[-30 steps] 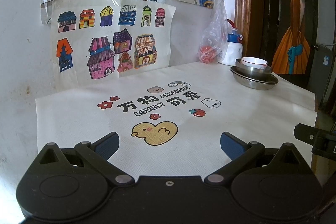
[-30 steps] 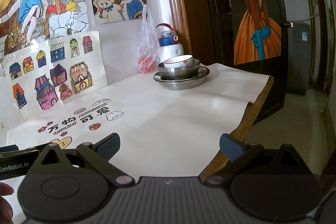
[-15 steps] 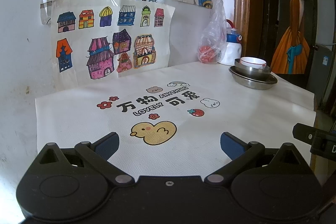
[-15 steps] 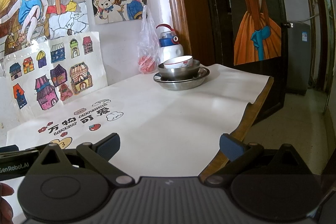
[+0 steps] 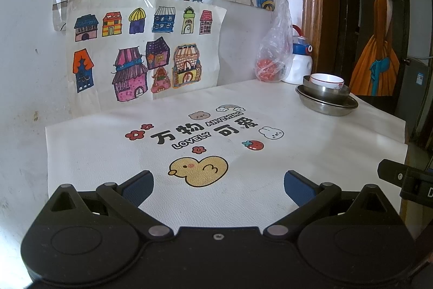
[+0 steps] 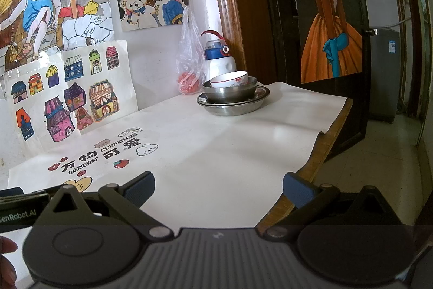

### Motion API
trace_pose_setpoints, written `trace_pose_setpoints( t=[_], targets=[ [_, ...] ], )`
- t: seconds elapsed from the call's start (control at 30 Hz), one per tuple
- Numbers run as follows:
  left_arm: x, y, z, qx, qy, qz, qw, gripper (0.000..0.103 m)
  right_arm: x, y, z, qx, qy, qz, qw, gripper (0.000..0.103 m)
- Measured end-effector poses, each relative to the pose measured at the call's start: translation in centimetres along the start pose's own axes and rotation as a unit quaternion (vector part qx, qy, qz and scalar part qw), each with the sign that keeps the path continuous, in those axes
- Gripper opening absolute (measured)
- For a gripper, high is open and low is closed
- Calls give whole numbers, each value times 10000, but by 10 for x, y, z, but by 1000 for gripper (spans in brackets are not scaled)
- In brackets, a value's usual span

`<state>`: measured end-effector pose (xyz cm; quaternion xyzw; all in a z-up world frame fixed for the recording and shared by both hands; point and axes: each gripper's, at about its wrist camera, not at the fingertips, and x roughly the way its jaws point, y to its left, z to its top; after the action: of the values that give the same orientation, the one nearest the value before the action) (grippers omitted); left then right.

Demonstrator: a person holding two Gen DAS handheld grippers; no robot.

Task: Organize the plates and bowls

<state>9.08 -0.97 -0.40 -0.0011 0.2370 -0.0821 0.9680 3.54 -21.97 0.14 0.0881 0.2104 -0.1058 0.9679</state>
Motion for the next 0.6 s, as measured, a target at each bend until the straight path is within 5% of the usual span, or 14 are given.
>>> trace_pose_setpoints(
  t=[0.6],
  targets=[
    [0, -4, -2, -2, 59, -33, 10000, 102, 1, -1, 0, 5, -1, -2, 10000, 103]
  ],
)
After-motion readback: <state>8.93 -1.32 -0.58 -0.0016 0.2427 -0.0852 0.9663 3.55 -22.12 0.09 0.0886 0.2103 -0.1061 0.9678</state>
